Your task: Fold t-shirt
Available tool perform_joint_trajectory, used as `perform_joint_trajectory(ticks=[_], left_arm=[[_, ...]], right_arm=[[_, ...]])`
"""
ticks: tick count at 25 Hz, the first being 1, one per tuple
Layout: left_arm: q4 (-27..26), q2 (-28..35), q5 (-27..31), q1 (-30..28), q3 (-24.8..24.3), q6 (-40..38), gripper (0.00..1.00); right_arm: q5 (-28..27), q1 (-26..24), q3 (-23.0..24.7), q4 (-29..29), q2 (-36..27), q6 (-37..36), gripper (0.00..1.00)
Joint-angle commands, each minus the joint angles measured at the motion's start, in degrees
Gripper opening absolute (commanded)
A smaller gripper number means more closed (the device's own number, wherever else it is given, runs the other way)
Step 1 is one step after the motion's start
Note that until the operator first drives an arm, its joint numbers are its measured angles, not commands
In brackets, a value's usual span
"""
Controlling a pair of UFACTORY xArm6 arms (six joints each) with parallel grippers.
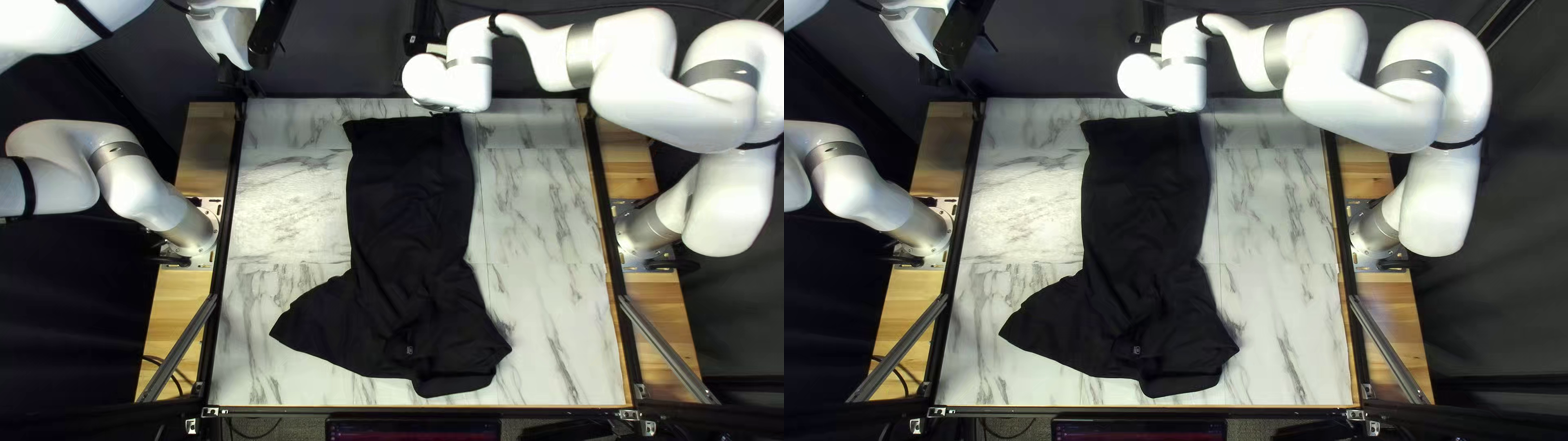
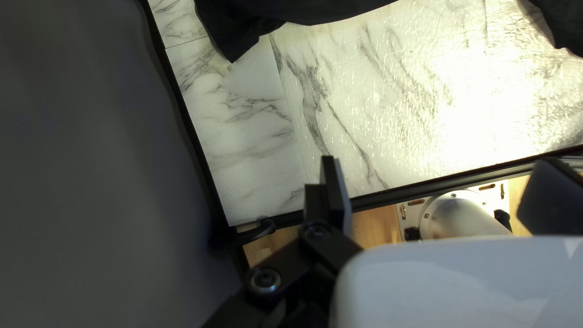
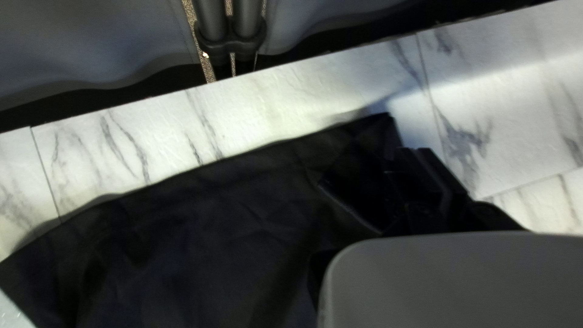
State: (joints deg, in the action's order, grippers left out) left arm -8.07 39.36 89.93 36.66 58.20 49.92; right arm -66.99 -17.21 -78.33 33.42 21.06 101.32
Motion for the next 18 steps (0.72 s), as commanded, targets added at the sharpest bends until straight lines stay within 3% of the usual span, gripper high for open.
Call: perform_joint_trajectory(ticks=[1, 8, 18], left_arm=[[0.0, 0.0, 0.0, 0.0, 0.0, 0.0, 1.0], [0.0, 0.0, 0.0, 0.0, 0.0, 0.0, 1.0], [0.0, 0.0, 0.0, 0.0, 0.0, 0.0, 1.0]], right_arm=[[-1.3, 0.5, -1.1, 0.4, -0.7, 0.0, 0.0], [-1.1, -0.1, -3.3, 0.4, 1.0, 0.0, 0.0], [1.7, -2.3, -7.7, -0.6, 8.4, -1.5, 0.0]])
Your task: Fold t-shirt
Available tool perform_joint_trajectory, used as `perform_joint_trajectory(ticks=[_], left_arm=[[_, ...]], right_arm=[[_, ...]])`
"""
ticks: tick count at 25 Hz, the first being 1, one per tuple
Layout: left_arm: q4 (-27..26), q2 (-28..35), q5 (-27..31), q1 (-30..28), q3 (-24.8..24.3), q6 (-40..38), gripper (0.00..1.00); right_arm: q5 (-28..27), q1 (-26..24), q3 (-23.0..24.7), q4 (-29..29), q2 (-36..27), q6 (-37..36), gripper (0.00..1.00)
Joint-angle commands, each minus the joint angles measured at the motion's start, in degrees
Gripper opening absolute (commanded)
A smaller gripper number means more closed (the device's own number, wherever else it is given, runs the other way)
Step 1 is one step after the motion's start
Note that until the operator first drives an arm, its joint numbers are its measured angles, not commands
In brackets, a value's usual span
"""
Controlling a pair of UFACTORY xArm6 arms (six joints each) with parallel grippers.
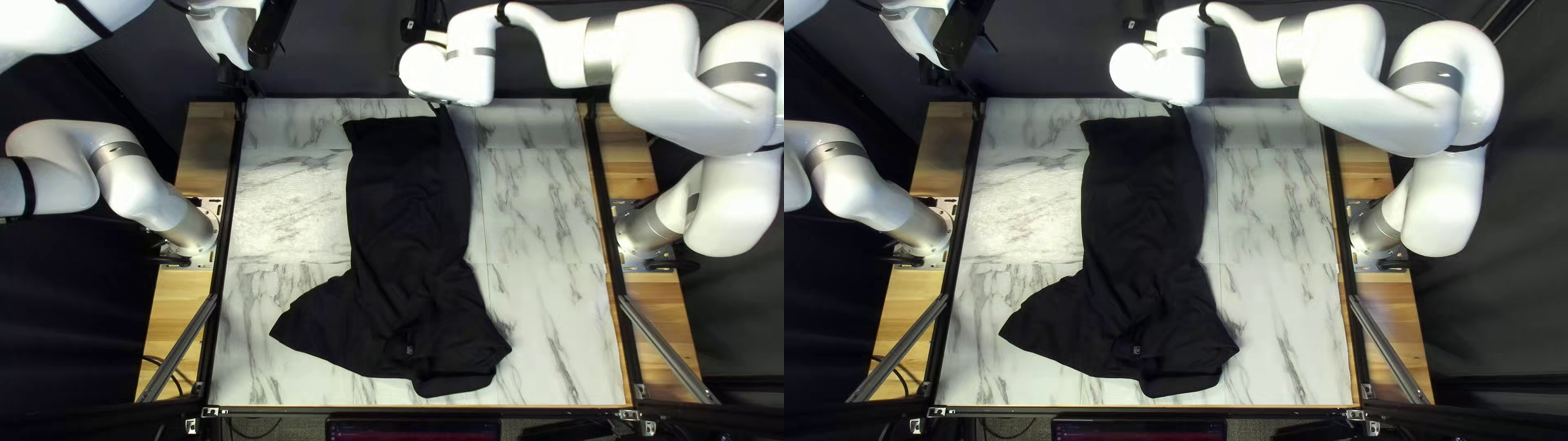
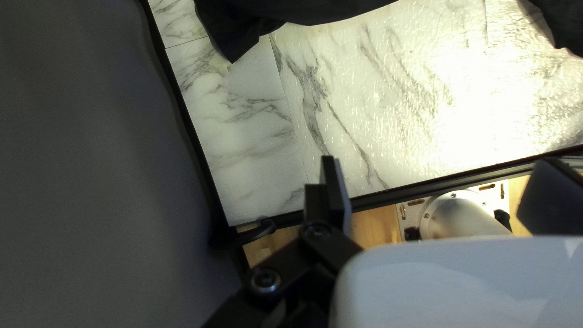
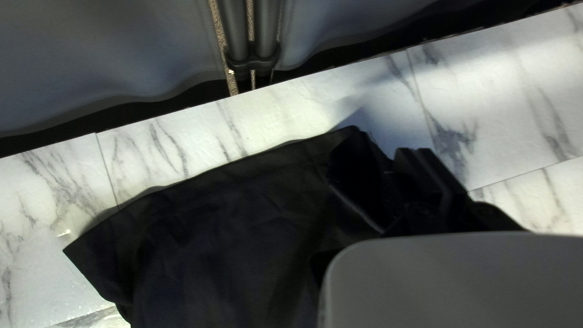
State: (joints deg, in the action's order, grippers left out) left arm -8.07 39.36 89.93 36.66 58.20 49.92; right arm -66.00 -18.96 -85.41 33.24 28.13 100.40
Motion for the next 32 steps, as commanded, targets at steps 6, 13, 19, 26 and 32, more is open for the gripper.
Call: perform_joint_trajectory(ticks=[6, 13, 19, 26, 32], left_arm=[[0.0, 0.0, 0.0, 0.0, 0.0, 0.0, 1.0], [0.0, 0.0, 0.0, 0.0, 0.0, 0.0, 1.0], [0.0, 0.0, 0.0, 0.0, 0.0, 0.0, 1.0], [0.0, 0.0, 0.0, 0.0, 0.0, 0.0, 1.0], [0.0, 0.0, 0.0, 0.0, 0.0, 0.0, 1.0]], right_arm=[[2.9, -1.7, 1.0, -1.0, 3.1, -0.8, 0.0], [4.8, -1.8, 2.6, -1.7, 3.8, -0.3, 0.0], [5.5, -1.1, 1.8, -2.1, 5.3, 0.7, 0.09], [5.1, -0.7, 2.4, -3.0, 3.2, 0.4, 1.0], [2.8, 2.4, 5.7, -3.0, -2.6, 2.5, 1.0]])
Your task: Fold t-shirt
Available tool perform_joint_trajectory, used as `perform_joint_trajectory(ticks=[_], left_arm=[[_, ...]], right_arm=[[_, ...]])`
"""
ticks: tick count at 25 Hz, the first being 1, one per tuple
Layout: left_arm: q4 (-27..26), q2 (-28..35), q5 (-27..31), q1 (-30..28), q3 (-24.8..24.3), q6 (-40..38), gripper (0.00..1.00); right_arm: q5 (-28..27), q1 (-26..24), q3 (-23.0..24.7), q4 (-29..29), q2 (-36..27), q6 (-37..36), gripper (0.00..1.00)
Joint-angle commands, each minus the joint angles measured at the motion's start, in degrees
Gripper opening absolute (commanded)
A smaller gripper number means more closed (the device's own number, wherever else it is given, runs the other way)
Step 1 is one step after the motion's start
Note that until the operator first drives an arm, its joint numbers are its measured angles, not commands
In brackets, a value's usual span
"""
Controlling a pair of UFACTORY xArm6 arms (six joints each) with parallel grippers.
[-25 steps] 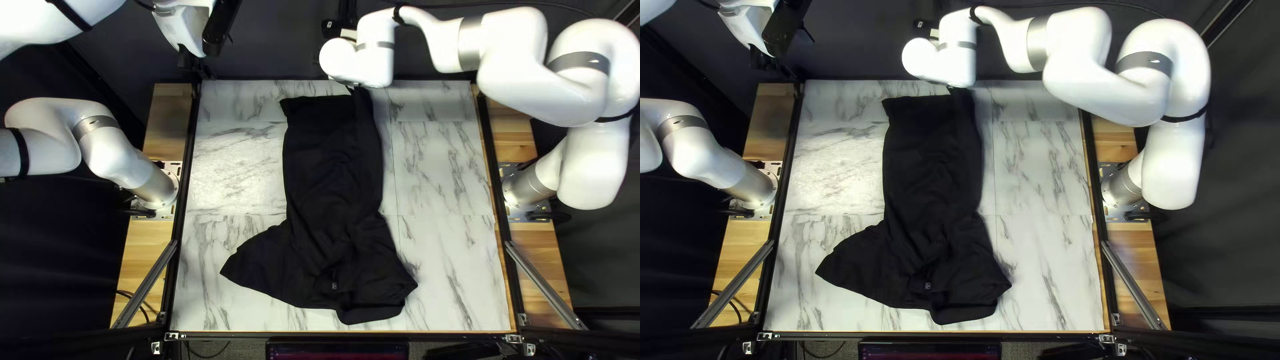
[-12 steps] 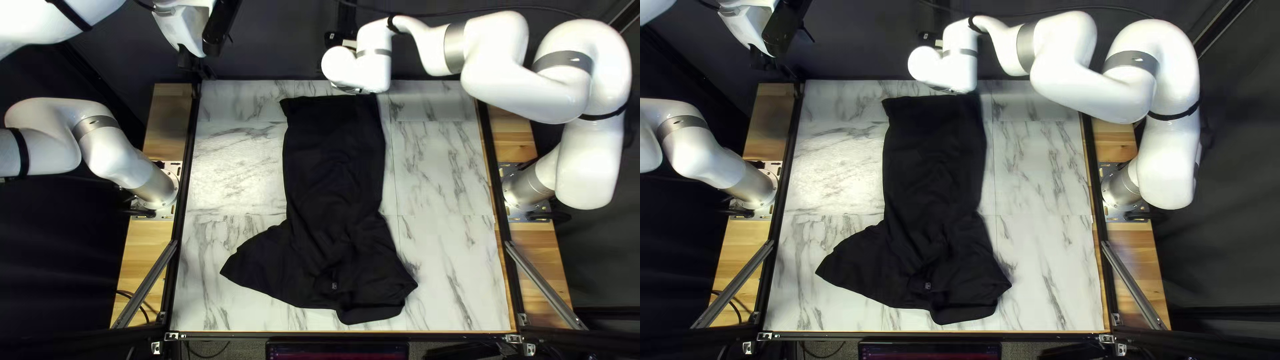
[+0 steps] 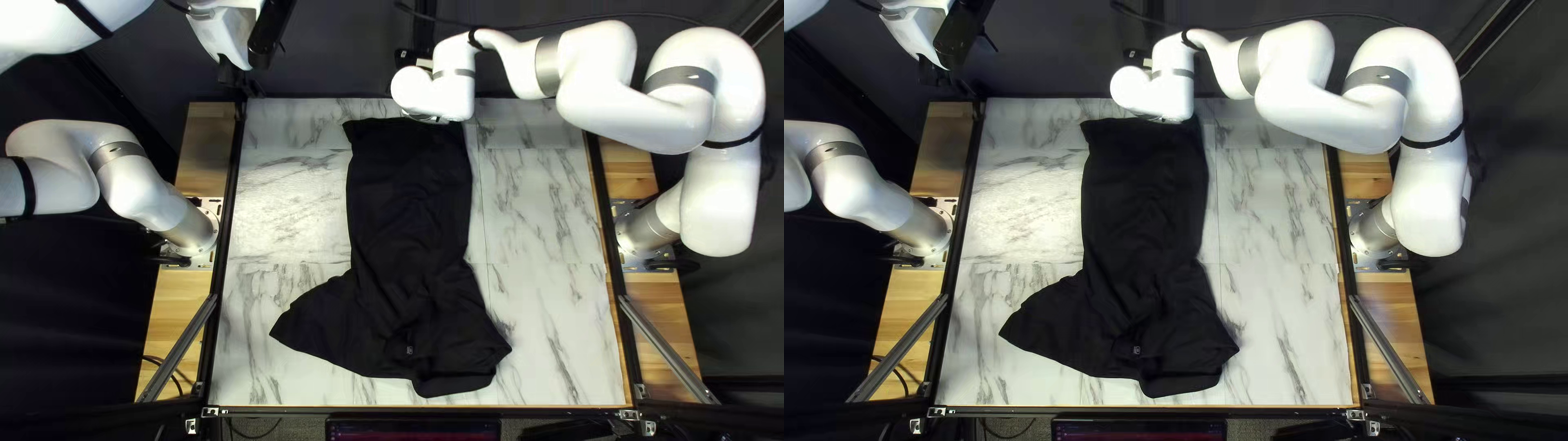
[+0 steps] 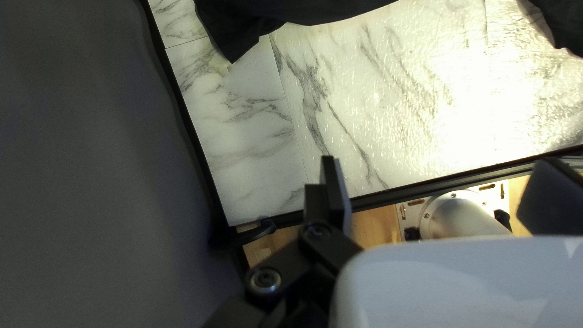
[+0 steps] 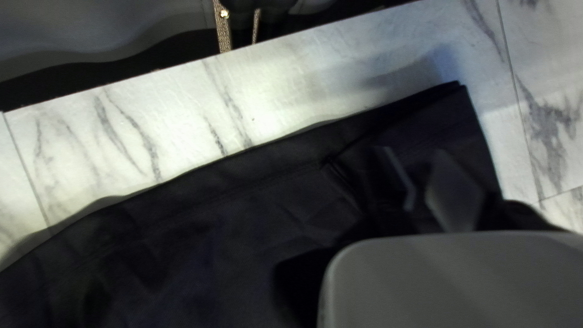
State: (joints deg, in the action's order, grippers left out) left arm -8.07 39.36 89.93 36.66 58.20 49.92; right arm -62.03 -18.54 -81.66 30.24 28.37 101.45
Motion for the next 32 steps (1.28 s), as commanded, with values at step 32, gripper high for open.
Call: perform_joint_trajectory(ticks=[32], left_arm=[[0.0, 0.0, 0.0, 0.0, 0.0, 0.0, 1.0]], right_arm=[[1.9, 6.4, 7.4, -0.6, -1.0, 2.1, 1.0]])
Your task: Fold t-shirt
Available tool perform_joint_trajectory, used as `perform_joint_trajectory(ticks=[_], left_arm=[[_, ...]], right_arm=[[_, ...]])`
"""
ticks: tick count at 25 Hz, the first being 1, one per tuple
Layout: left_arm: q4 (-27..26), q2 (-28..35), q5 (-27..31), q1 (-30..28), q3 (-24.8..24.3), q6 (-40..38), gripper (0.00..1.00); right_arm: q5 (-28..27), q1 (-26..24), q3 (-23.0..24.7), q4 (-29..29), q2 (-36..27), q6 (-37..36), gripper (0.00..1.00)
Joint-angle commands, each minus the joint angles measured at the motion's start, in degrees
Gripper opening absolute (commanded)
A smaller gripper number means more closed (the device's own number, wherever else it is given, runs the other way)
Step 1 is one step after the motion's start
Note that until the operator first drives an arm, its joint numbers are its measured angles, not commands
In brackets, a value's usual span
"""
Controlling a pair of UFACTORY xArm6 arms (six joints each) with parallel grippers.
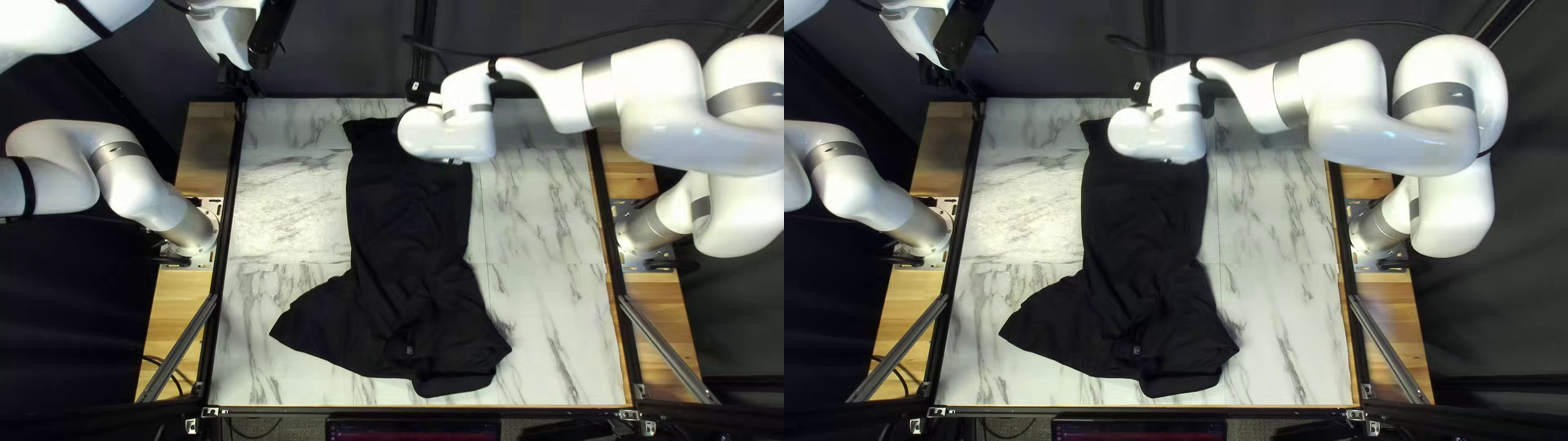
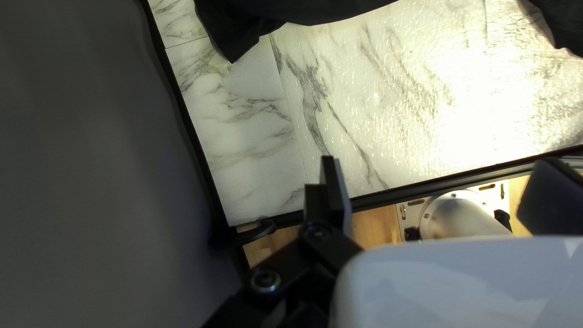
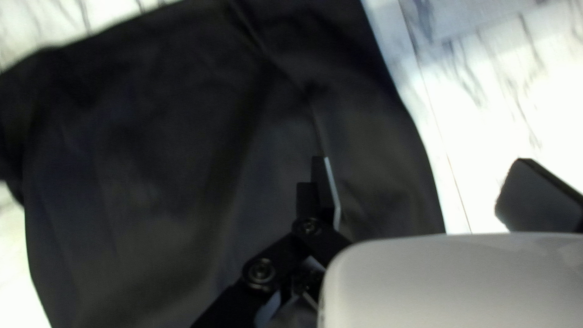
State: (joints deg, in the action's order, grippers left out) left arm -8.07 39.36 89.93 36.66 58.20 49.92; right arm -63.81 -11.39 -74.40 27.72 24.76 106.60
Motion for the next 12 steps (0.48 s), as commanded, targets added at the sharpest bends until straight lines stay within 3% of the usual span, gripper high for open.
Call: perform_joint_trajectory(ticks=[1, 12], left_arm=[[0.0, 0.0, 0.0, 0.0, 0.0, 0.0, 1.0], [0.0, 0.0, 0.0, 0.0, 0.0, 0.0, 1.0]], right_arm=[[4.0, -0.7, 0.3, 2.2, 2.9, -3.5, 1.0], [-0.1, 7.2, 2.3, -0.7, 0.9, -0.7, 1.0]])
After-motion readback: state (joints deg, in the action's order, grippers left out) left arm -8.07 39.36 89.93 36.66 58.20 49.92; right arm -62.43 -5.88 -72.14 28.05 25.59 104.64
